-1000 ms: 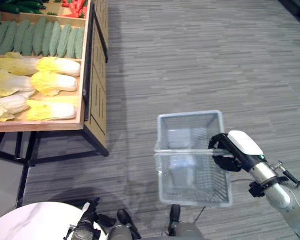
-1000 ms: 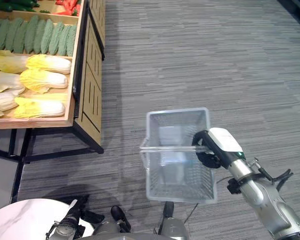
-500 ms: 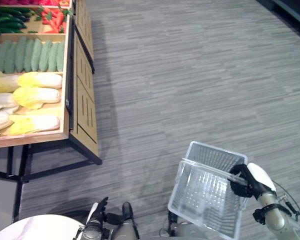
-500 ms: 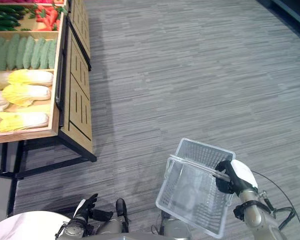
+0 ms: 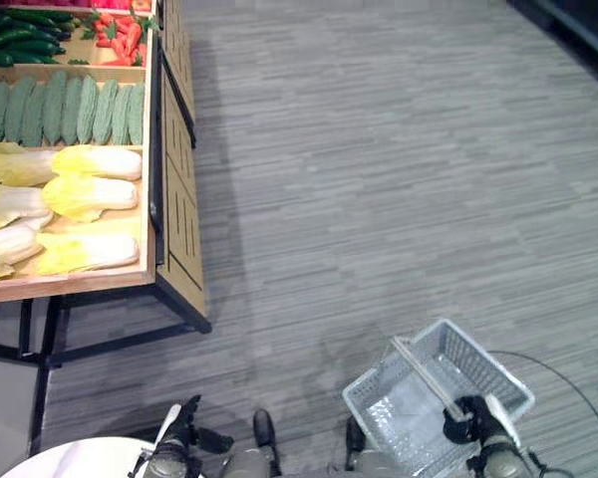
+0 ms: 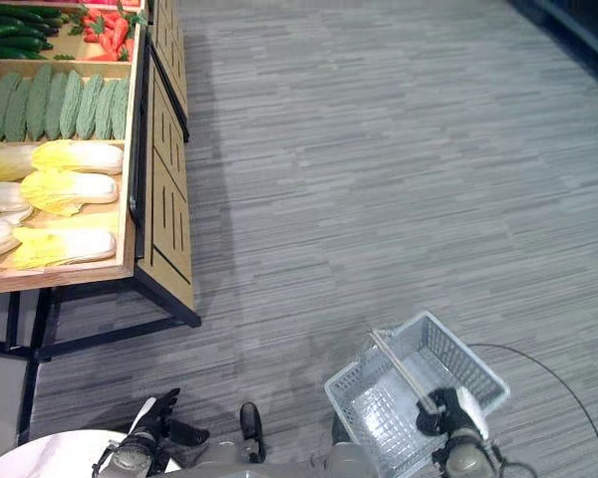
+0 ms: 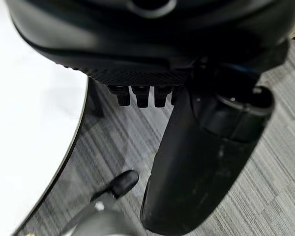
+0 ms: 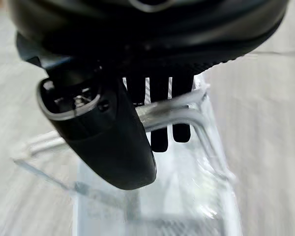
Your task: Get the vegetables into the basket
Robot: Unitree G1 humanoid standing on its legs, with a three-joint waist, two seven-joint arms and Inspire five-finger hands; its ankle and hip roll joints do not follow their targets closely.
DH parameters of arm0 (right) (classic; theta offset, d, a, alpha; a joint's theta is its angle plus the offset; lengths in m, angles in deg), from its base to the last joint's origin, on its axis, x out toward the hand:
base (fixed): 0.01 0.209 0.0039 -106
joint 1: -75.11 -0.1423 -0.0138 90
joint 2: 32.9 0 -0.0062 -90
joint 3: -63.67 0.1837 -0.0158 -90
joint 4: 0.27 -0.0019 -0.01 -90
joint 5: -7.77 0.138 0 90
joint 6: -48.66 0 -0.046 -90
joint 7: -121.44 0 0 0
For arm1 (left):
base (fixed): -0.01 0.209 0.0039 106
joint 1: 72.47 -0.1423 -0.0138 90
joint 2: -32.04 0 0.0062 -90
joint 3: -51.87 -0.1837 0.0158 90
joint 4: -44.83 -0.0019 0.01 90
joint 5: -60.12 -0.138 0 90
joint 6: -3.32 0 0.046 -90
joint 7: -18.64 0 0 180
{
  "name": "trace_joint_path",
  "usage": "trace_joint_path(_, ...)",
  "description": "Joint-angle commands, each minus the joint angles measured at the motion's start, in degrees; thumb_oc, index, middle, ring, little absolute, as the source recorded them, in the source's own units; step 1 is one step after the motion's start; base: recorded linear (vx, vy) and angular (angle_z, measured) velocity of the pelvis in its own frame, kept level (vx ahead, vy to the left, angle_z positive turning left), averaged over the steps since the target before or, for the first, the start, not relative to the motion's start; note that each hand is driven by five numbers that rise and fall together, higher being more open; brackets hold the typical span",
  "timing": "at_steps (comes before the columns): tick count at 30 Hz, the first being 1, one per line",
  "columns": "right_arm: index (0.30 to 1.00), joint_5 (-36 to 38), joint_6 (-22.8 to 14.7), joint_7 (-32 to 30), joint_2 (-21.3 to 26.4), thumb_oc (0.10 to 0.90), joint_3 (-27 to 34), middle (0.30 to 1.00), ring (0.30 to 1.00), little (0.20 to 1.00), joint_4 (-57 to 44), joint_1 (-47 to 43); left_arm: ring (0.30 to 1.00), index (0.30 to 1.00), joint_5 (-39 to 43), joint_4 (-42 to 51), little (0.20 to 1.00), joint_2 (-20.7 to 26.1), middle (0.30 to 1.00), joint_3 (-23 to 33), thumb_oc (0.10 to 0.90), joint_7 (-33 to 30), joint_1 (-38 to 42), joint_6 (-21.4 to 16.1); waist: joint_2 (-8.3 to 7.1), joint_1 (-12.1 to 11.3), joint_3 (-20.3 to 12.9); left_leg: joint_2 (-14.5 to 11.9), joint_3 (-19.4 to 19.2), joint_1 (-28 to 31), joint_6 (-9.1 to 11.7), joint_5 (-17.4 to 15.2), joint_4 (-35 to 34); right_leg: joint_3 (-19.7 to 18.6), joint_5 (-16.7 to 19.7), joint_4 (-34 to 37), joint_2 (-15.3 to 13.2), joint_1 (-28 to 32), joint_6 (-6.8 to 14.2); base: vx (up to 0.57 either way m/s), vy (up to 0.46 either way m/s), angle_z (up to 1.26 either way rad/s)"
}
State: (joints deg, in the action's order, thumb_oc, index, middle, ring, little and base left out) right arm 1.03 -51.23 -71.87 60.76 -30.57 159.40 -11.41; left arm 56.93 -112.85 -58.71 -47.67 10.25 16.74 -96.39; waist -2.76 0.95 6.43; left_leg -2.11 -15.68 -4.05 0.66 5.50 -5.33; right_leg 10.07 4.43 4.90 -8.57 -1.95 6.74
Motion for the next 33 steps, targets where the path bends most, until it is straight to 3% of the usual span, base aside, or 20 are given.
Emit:
trace_joint_path(1, 0.300, 8.11, -1.47, -0.66, 2.82, 0.400, 2.55, 0.300, 0.300, 0.300, -2.25, 0.95, 1.000, 1.000, 2.45, -0.58, 1.000, -0.72, 1.000, 0.10, 0.900, -0.29, 1.06, -0.94, 1.07, -0.31, -0.27, -2.09, 0.43, 0.39, 3.38, -1.35, 1.13, -0.45, -0.04, -2.66, -1.78, -0.75, 3.35, 0.03, 0.014, 0.03)
trace_joint_path(9, 0.300, 10.38, -0.86, -0.41, 1.15, 0.400, 2.24, 0.300, 0.300, 0.300, 0.76, 0.64, 1.000, 1.000, 4.72, -1.33, 1.000, -1.83, 1.000, -0.20, 0.900, -0.48, 1.39, -0.58, -0.14, -0.21, 0.52, -1.38, 0.10, -1.26, 2.27, -5.01, 6.91, -0.95, 0.23, -4.11, -2.90, -0.64, 3.84, 0.03, 0.044, 0.00)
trace_joint_path(12, 0.300, 10.92, -1.02, -0.68, 1.49, 0.400, 2.15, 0.300, 0.300, 0.300, -0.47, -0.60, 1.000, 1.000, 2.68, -0.58, 1.000, -0.52, 1.000, -1.92, 0.900, -0.58, 2.43, -0.62, 0.05, -0.29, 2.03, -0.95, -0.97, -1.45, 0.55, -7.25, 8.62, -2.25, 0.99, -12.85, -3.51, -4.15, 5.19, -0.01, 0.155, -0.21)
trace_joint_path(13, 0.300, 11.26, -1.20, -0.63, 1.52, 0.400, 1.67, 0.300, 0.300, 0.300, -1.10, -1.35, 1.000, 1.000, 2.33, 0.42, 1.000, 0.39, 1.000, -2.78, 0.900, -0.49, 3.29, -0.57, 0.81, 0.13, 3.19, -1.20, -1.12, -1.28, 0.07, -7.90, 8.92, -3.02, 1.30, -19.31, -3.05, -8.48, 5.31, 0.01, 0.187, -0.63)
trace_joint_path(14, 0.300, 11.56, -1.28, -0.77, 1.44, 0.400, 1.58, 0.300, 0.300, 0.300, -1.29, -1.67, 1.000, 1.000, 1.88, 0.16, 1.000, 0.70, 1.000, -2.96, 0.900, -0.81, 4.00, -0.65, 1.00, 0.51, 3.72, -1.16, -1.14, -0.65, 0.01, -8.29, 9.05, -3.46, 1.92, -20.74, -3.00, -10.34, 5.32, 0.13, 0.151, -0.57)
trace_joint_path(18, 0.300, 11.48, -1.12, -1.12, 1.52, 0.400, 1.13, 0.300, 0.300, 0.300, -1.34, -1.92, 1.000, 1.000, 2.72, -0.19, 1.000, 1.32, 1.000, -2.04, 0.900, -2.22, 6.27, -0.97, 1.34, 2.04, 5.22, -0.85, -1.22, 3.11, 1.14, -9.79, 8.81, -2.87, 2.87, -14.80, -4.18, -13.85, 4.47, 0.21, -0.040, 0.00)
trace_joint_path(20, 0.300, 11.43, -0.97, -1.34, 1.12, 0.400, 1.26, 0.300, 0.300, 0.300, -1.01, -1.51, 1.000, 1.000, 4.05, -0.72, 1.000, 1.34, 1.000, -0.79, 0.900, -2.85, 7.51, -1.08, 0.65, 3.14, 5.31, -1.03, 0.19, 5.99, 2.37, -11.51, 9.13, -3.39, 5.64, -8.49, -5.74, -16.47, 5.15, 0.38, -0.241, 0.30)
trace_joint_path(24, 0.300, 11.49, -0.79, -0.75, 1.18, 0.400, 1.64, 0.300, 0.300, 0.300, -0.25, -0.06, 1.000, 1.000, 3.96, -1.36, 1.000, 0.74, 1.000, -0.85, 0.900, -2.84, 6.86, -1.06, 0.54, 4.21, 4.25, -2.18, 2.13, 9.35, 3.84, -12.67, 10.26, -2.87, 7.06, -7.80, -5.05, -15.58, 5.08, 0.25, -0.208, 0.35)
trace_joint_path(27, 0.300, 11.45, -0.98, -0.53, 2.07, 0.400, 1.87, 0.300, 0.300, 0.300, 0.61, 0.26, 1.000, 1.000, 4.84, -3.68, 1.000, -0.36, 1.000, 0.35, 0.900, -2.83, 5.93, -0.80, 1.51, 4.04, 3.01, -4.87, 3.16, 9.45, 5.80, -9.47, 11.25, -1.06, 6.09, -8.16, -2.65, -14.12, 3.46, 0.20, -0.303, 0.41)
trace_joint_path(28, 0.300, 11.64, -1.19, -0.59, 3.71, 0.400, 2.29, 0.300, 0.300, 0.300, 0.73, 0.30, 1.000, 1.000, 5.46, -3.84, 1.000, -1.17, 1.000, 0.92, 0.900, -2.77, 4.98, -0.45, 2.35, 3.49, 2.40, -7.65, 4.89, 7.06, 7.84, -3.81, 15.28, 0.64, 3.93, -8.25, -0.57, -12.70, 1.32, 0.27, -0.510, 0.16)
trace_joint_path(31, 0.300, 11.48, -1.41, -0.62, 5.30, 0.400, 2.38, 0.300, 0.300, 0.300, 0.96, 0.23, 1.000, 1.000, 5.20, -4.01, 1.000, -1.77, 1.000, 0.35, 0.900, -2.44, 4.91, -0.30, 2.24, 2.94, 3.22, -8.72, 7.04, 2.63, 8.58, 1.71, 24.24, 1.60, 1.54, -7.85, 0.82, -10.37, -1.30, 0.17, -0.347, 0.31)
trace_joint_path(33, 0.300, 11.66, -1.34, -0.69, 5.90, 0.400, 2.43, 0.300, 0.300, 0.300, 0.70, 0.55, 1.000, 1.000, 4.96, -3.86, 1.000, -1.85, 1.000, -0.28, 0.900, -2.18, 5.05, -0.10, 1.80, 2.96, 3.83, -9.55, 5.77, 0.07, 8.15, 2.93, 27.50, 2.75, -0.27, -7.67, 1.03, -8.56, -2.57, 0.11, -0.232, 0.19)
